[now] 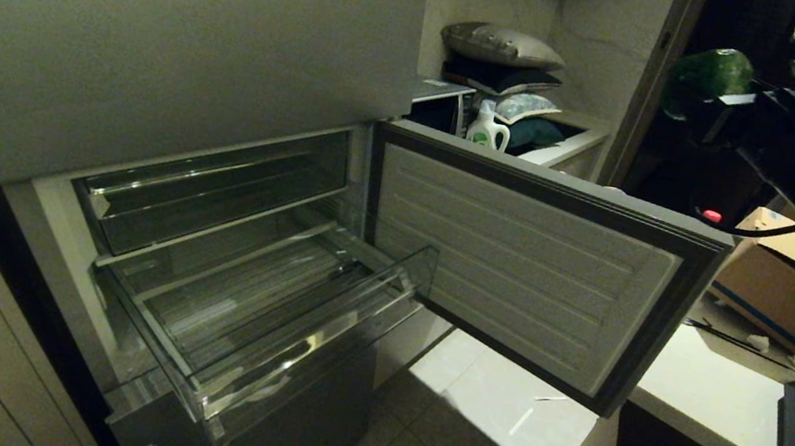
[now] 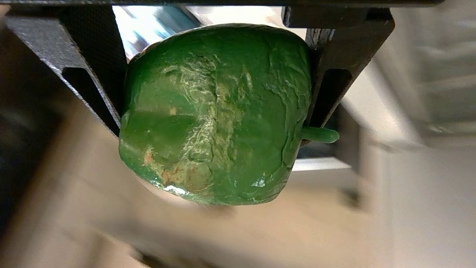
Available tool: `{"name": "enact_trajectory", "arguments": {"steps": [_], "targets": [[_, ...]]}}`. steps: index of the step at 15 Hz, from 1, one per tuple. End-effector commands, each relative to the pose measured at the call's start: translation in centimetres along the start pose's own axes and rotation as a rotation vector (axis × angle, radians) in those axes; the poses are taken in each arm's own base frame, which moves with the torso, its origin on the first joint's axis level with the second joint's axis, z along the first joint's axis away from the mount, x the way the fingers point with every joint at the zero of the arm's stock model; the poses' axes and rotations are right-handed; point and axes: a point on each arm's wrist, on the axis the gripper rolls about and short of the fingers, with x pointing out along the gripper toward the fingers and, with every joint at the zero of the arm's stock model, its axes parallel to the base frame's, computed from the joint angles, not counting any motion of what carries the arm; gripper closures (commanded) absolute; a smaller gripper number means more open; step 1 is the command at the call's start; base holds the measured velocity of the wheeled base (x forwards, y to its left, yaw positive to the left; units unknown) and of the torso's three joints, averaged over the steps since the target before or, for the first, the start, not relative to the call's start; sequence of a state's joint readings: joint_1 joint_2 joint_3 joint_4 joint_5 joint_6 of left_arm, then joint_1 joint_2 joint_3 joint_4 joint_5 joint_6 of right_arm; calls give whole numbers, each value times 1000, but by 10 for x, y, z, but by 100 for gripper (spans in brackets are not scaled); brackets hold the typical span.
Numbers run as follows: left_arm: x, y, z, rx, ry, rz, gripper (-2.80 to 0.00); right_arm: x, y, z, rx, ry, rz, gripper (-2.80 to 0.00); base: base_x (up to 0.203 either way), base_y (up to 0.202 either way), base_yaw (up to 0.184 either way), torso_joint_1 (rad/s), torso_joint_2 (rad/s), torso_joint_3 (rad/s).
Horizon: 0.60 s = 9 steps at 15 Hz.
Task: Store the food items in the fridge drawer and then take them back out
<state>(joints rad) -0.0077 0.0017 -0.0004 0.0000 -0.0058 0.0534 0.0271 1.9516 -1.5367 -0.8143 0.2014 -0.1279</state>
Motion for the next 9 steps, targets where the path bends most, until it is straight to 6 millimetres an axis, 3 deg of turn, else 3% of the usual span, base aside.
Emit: {"name": "enact_trajectory", "arguments": {"steps": [1, 5, 9], "targets": [[0, 0, 0, 0, 2, 0, 0, 20, 45, -13, 38, -30, 101, 0, 0, 0, 0, 0, 0, 0], [0, 0, 0, 0, 2, 0, 0, 38, 108, -23, 92, -83, 222, 0, 0, 0, 0, 0, 0, 0], [0, 0, 0, 0, 2, 0, 0, 44, 171, -47, 169, -48, 340, 0, 0, 0, 0, 0, 0, 0]]}}
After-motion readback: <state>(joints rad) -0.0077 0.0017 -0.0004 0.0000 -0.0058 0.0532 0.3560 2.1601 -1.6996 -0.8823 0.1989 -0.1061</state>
